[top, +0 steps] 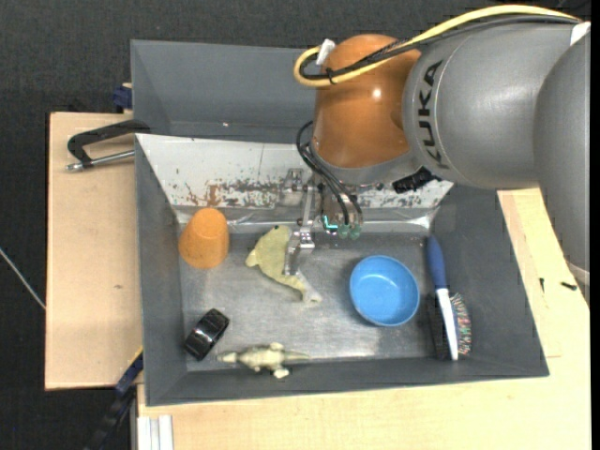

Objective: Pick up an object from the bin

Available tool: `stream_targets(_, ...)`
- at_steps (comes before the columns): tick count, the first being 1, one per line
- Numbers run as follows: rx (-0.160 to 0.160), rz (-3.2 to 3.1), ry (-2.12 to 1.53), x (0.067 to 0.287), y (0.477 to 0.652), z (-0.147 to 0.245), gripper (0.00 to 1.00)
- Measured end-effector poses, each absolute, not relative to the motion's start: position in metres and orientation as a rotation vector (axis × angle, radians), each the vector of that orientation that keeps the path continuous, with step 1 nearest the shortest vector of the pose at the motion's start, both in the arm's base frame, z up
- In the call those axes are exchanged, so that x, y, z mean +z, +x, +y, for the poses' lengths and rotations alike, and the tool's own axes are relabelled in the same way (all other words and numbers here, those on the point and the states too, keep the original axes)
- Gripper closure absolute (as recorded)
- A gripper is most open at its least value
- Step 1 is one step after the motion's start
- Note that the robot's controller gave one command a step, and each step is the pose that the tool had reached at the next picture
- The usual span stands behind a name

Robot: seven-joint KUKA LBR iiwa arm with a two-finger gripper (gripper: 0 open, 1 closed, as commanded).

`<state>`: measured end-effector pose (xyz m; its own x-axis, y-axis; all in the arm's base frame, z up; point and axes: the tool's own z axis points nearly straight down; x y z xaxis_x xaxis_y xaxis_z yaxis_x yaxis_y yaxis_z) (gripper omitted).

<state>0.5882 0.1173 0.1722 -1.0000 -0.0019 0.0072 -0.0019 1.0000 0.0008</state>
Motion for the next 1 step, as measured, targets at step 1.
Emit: stream_targets(1, -0.003, -3.145, 0.054, 0.0858, 0.5822, 0.1064, 0.0)
